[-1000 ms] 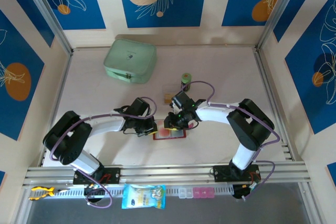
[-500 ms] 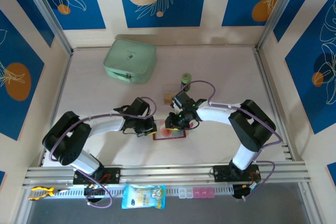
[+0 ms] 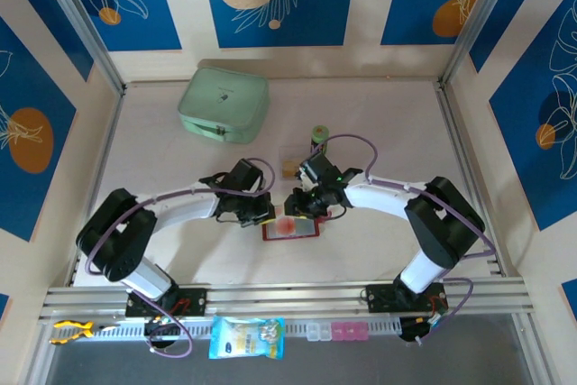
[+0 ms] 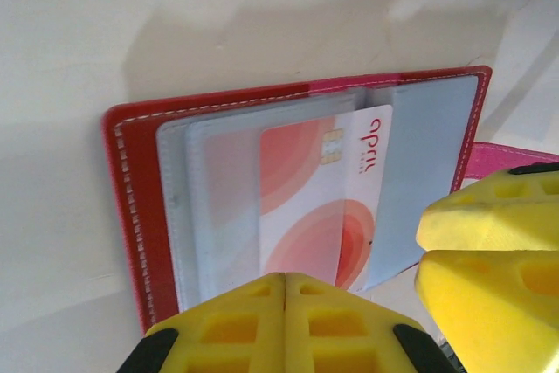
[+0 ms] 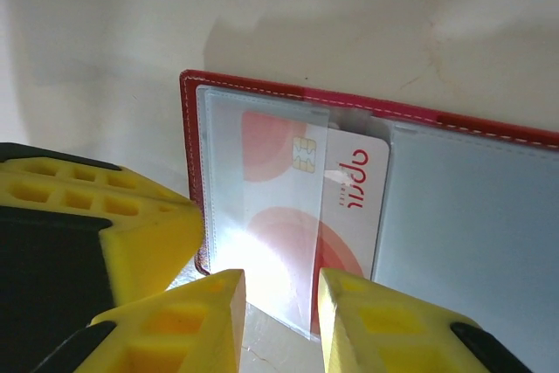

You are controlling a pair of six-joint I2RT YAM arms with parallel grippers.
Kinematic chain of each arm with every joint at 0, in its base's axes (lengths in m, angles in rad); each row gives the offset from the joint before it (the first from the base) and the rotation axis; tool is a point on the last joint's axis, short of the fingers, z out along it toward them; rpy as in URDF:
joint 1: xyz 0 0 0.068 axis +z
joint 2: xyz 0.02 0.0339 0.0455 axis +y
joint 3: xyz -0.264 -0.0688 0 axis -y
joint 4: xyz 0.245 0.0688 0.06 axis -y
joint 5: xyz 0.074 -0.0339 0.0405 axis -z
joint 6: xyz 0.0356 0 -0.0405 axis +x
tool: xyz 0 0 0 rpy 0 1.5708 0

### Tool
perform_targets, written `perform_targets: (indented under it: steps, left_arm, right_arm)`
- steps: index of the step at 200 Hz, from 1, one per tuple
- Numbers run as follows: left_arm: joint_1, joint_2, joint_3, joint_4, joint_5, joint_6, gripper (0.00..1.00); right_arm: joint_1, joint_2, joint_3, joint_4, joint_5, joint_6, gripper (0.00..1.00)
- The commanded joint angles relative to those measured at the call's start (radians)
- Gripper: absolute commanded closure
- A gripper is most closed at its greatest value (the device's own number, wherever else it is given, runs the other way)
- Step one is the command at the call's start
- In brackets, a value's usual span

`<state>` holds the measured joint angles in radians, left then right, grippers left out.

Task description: Take the credit cards out of the card holder

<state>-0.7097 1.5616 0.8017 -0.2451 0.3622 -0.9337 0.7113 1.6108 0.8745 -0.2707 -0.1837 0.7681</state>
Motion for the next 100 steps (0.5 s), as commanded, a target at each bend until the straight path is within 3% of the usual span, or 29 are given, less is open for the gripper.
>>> perform_targets:
  steps: [1, 100]
  left_arm:
    - [-0.016, 0.039, 0.019, -0.003, 0.006, 0.009, 0.96]
    - [-0.019, 0.081, 0.001, -0.01, -0.017, 0.02, 0.97]
  right_arm:
    - [-0.012, -0.023, -0.024, 0.005, -0.029, 0.015, 0.71]
    - [-0.035, 0.025, -0.061, 0.066, -0.093, 0.03, 0.71]
